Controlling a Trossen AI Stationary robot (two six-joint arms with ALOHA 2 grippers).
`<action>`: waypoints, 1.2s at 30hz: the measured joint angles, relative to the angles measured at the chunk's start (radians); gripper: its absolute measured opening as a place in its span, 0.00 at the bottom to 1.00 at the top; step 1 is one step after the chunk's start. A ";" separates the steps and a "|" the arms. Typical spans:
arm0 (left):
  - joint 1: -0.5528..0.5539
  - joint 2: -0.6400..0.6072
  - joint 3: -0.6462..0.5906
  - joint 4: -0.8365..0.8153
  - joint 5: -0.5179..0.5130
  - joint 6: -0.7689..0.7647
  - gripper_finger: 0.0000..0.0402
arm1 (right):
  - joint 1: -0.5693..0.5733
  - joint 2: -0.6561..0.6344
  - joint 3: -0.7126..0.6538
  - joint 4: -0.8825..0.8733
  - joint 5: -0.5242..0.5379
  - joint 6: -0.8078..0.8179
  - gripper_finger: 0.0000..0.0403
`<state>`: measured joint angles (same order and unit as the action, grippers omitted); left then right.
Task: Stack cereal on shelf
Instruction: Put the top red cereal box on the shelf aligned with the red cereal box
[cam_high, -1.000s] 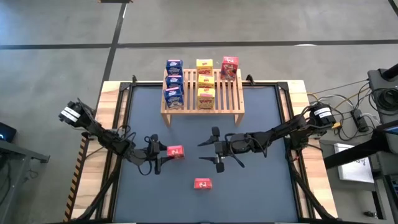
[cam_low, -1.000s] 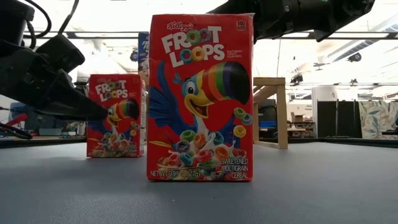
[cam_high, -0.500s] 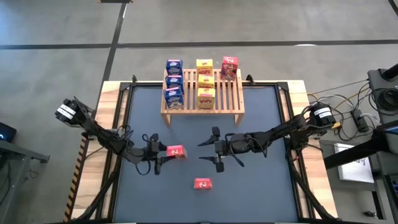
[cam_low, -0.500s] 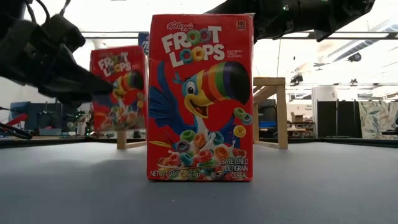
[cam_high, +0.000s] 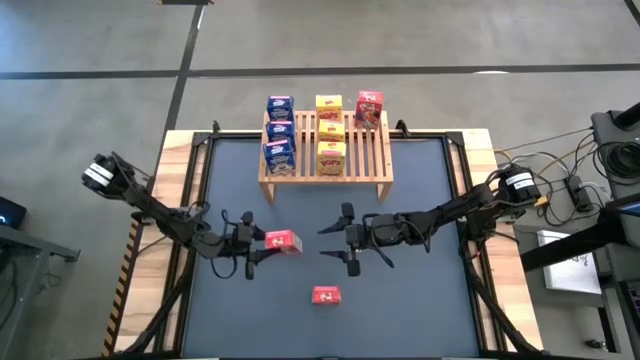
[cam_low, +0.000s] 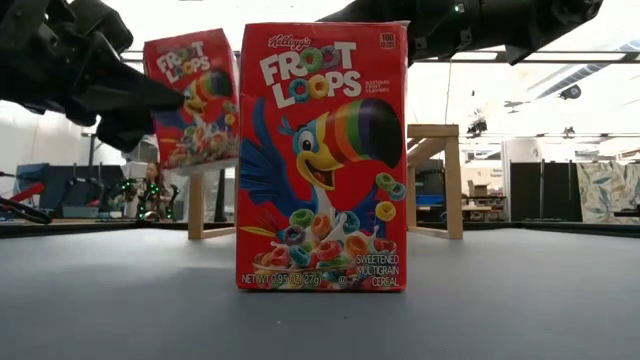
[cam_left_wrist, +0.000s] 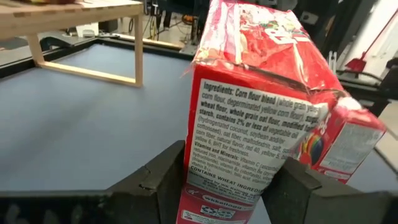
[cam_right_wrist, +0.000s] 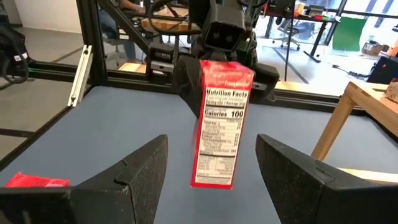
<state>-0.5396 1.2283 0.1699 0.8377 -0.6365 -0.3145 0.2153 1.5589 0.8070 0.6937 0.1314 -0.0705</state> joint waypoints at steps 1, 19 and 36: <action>0.000 -0.006 0.000 0.000 0.000 -0.001 0.40 | 0.000 0.000 0.000 0.000 0.000 -0.007 0.58; 0.000 -0.027 0.141 -0.154 0.002 0.085 0.40 | -0.006 0.000 0.000 -0.023 0.044 0.046 0.65; 0.001 -0.017 0.263 -0.251 -0.029 0.158 0.40 | -0.005 0.042 0.037 0.055 -0.024 0.113 0.86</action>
<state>-0.5389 1.2110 0.4330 0.5868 -0.6652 -0.1561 0.2108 1.6009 0.8437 0.7485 0.1070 0.0425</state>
